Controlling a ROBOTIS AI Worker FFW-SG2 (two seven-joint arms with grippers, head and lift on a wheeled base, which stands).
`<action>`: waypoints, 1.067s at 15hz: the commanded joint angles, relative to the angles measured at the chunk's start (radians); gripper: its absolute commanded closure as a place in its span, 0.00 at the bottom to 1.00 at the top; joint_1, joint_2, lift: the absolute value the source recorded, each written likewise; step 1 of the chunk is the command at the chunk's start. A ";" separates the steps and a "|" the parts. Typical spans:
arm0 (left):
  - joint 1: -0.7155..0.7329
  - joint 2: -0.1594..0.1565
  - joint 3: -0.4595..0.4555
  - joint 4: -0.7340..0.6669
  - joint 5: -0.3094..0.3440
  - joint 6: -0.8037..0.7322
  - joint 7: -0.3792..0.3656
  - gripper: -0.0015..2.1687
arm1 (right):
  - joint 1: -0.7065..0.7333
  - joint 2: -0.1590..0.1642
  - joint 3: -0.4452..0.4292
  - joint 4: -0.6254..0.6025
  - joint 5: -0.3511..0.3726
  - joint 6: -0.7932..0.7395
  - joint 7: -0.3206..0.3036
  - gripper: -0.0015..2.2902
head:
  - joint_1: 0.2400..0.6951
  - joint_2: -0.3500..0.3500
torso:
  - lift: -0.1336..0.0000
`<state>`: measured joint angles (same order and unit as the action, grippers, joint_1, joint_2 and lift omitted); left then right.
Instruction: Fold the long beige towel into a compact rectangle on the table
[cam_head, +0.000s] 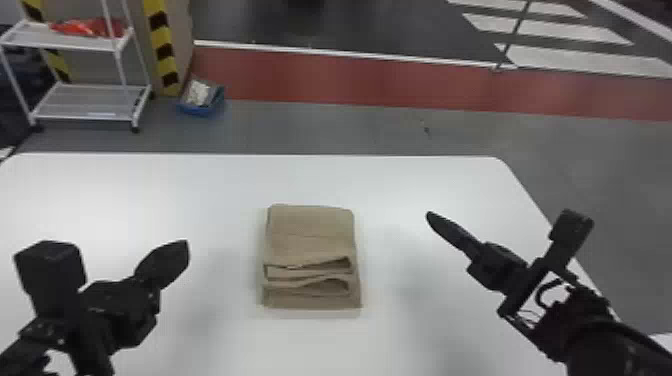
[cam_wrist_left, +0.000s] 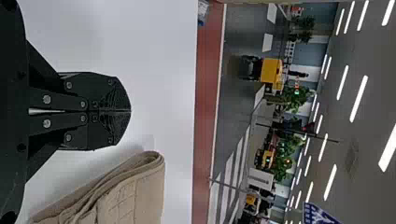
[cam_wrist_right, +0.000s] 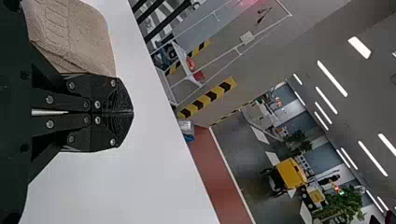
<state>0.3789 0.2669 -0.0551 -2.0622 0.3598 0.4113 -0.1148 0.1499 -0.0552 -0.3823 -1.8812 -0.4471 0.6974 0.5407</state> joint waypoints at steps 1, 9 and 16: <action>0.000 0.000 0.008 -0.007 0.001 -0.001 0.000 0.86 | -0.027 -0.003 0.075 0.021 0.070 -0.026 -0.030 0.82 | 1.00 0.33 | 0.07; 0.003 0.002 0.000 -0.012 0.001 -0.001 -0.008 0.86 | -0.161 -0.017 0.226 0.140 0.180 0.035 -0.120 0.82 | 1.00 0.43 | 0.07; 0.003 0.002 -0.002 -0.012 0.001 -0.001 -0.016 0.86 | -0.190 -0.017 0.280 0.165 0.203 0.112 -0.153 0.82 | 1.00 0.47 | 0.07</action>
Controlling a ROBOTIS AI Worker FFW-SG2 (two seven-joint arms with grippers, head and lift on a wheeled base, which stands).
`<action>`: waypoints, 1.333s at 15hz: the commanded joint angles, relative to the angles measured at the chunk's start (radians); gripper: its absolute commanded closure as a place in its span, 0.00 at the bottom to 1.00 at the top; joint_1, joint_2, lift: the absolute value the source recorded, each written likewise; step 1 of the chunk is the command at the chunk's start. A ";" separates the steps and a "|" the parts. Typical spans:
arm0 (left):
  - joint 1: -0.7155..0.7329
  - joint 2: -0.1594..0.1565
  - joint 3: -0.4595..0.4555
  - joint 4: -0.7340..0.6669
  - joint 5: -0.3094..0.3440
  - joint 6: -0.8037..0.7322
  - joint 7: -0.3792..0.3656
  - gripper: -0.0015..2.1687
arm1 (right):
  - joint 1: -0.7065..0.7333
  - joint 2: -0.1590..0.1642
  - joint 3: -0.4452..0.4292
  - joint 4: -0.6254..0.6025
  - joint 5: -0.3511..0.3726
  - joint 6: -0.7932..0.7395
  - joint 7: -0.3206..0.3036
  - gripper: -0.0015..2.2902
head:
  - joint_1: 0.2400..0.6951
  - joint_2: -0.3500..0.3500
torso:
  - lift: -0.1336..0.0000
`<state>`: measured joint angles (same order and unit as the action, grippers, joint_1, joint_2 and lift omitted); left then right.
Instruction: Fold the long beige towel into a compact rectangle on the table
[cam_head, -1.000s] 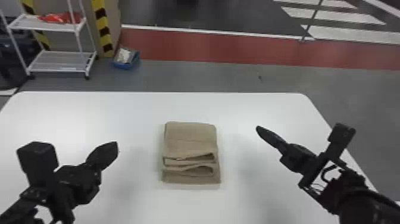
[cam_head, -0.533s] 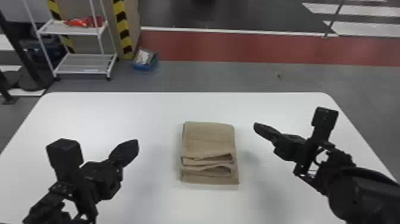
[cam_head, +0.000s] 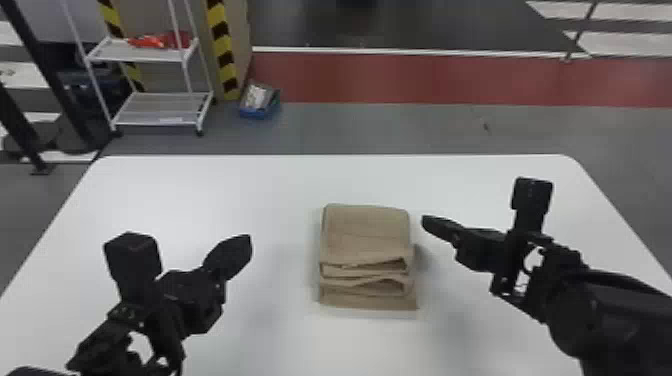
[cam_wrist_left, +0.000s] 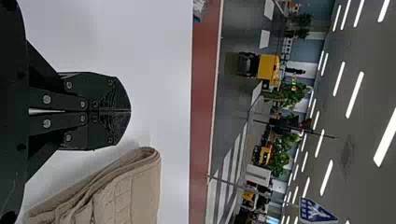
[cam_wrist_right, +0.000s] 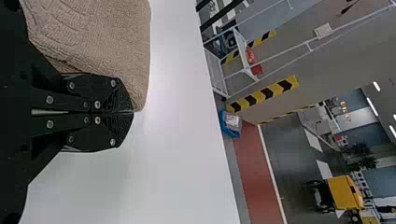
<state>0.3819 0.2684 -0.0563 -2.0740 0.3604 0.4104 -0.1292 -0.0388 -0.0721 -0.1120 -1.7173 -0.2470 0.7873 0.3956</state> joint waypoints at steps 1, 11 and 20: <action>0.000 0.000 -0.002 -0.001 0.000 0.000 -0.003 0.86 | -0.003 0.000 0.012 0.001 0.003 0.031 -0.012 0.82 | 1.00 0.48 | 0.07; -0.003 0.000 -0.004 0.000 0.000 0.000 -0.003 0.86 | -0.004 0.003 0.081 0.010 -0.014 0.037 -0.015 0.82 | 1.00 0.52 | 0.07; -0.002 0.002 0.001 0.000 0.000 -0.003 -0.004 0.86 | 0.022 0.009 0.155 -0.025 -0.029 0.028 -0.037 0.82 | 1.00 0.61 | 0.07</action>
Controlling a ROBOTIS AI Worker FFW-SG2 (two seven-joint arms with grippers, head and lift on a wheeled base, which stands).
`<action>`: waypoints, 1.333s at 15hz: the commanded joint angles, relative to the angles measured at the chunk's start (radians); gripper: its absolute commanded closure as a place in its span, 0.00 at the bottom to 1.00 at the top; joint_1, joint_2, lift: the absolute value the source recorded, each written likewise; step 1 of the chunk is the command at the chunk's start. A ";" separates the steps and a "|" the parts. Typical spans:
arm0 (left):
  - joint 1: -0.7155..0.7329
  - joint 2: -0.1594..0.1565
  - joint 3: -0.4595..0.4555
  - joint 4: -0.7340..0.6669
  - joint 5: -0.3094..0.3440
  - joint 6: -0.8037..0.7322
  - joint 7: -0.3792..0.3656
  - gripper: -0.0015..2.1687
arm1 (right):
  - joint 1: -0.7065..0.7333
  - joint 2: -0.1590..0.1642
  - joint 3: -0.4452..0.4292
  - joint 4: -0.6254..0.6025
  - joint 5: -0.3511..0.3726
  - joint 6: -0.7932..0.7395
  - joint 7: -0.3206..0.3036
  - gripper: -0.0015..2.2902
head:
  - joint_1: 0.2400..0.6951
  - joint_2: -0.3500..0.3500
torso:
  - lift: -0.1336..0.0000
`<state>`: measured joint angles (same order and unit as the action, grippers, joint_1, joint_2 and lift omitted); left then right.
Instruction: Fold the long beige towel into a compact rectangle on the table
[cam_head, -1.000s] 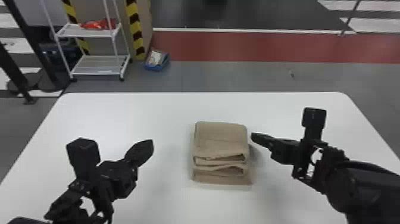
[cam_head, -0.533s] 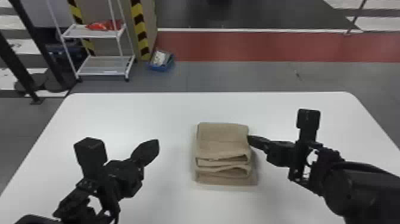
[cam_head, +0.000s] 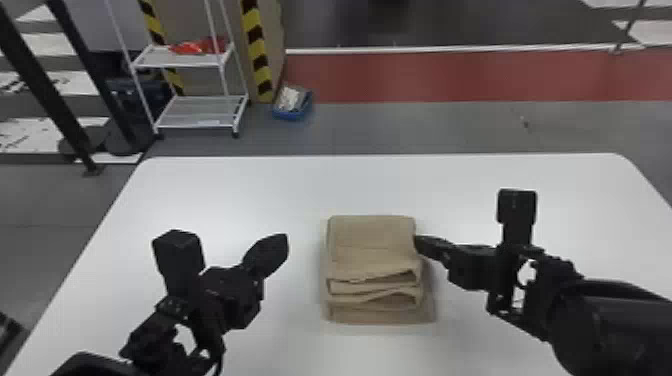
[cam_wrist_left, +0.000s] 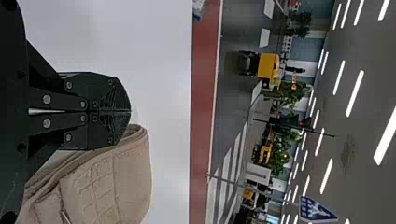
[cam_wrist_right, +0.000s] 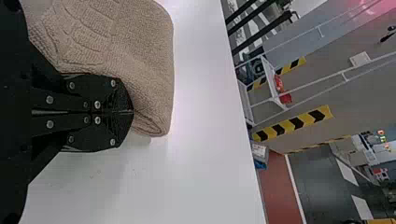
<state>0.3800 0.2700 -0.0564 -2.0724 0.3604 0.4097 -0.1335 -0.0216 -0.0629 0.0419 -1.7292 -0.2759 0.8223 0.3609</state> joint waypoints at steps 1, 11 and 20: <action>0.002 0.000 0.003 -0.003 0.000 -0.005 0.000 0.86 | 0.012 -0.002 -0.013 -0.015 0.000 -0.010 -0.002 0.82 | 1.00 0.61 | 0.07; -0.056 -0.005 -0.060 -0.006 -0.090 -0.143 0.118 0.03 | 0.149 -0.044 -0.234 -0.245 -0.052 -0.185 0.118 0.10 | 1.00 0.49 | 0.07; -0.144 -0.018 -0.273 0.140 -0.296 -0.450 0.339 0.03 | 0.321 -0.041 -0.255 -0.300 -0.039 -0.535 0.098 0.04 | 1.00 0.36 | 0.07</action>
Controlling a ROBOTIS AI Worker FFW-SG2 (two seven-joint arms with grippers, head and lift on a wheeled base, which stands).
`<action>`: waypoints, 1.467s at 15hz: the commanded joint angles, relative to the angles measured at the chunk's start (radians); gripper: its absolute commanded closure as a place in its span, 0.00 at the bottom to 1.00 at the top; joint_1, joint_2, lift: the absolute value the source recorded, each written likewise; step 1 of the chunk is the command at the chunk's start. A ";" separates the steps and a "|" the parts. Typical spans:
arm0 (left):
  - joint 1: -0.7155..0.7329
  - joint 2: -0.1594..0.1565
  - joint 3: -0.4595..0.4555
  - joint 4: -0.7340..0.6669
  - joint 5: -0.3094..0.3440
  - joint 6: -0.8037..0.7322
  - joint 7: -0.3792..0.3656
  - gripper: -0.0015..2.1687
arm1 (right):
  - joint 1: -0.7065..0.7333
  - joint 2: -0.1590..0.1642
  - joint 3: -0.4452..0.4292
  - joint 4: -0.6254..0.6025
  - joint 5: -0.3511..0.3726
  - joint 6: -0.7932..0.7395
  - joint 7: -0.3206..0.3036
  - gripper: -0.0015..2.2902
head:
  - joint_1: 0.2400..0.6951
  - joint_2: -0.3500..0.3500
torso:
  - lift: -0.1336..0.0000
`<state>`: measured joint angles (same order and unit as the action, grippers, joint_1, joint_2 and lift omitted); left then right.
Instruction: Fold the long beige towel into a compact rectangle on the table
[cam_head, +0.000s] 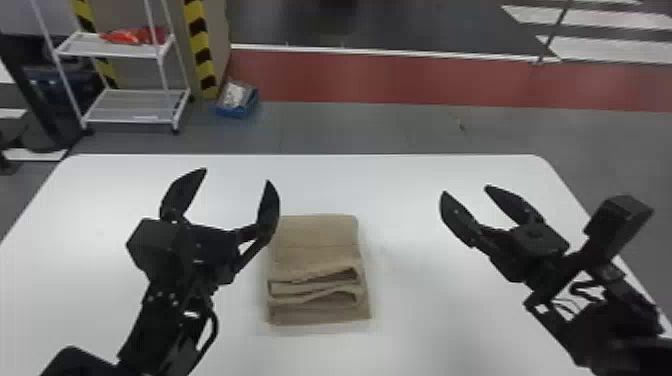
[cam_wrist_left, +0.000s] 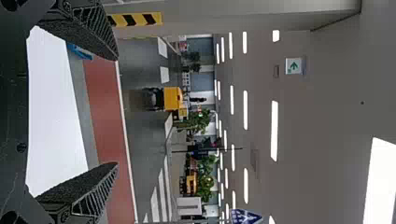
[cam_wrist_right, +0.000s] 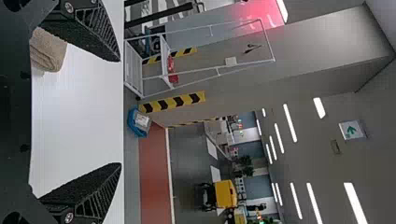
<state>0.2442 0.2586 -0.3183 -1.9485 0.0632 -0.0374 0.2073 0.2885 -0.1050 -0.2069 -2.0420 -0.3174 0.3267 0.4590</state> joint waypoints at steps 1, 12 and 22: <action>-0.008 -0.015 -0.013 0.023 -0.002 0.000 -0.002 0.03 | 0.020 0.005 -0.019 0.012 0.006 -0.045 -0.005 0.04 | 1.00 0.34 | 0.07; -0.063 -0.024 0.148 0.082 0.063 0.150 -0.023 0.03 | 0.116 0.045 -0.104 -0.007 -0.022 -0.076 -0.029 0.04 | 1.00 0.32 | 0.07; 0.017 -0.024 0.220 0.003 0.070 0.117 -0.022 0.03 | 0.130 0.074 -0.092 -0.021 -0.020 -0.094 -0.043 0.04 | 1.00 0.41 | 0.07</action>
<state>0.2522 0.2342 -0.1081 -1.9373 0.1334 0.0875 0.1843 0.4139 -0.0365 -0.3013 -2.0595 -0.3383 0.2393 0.4188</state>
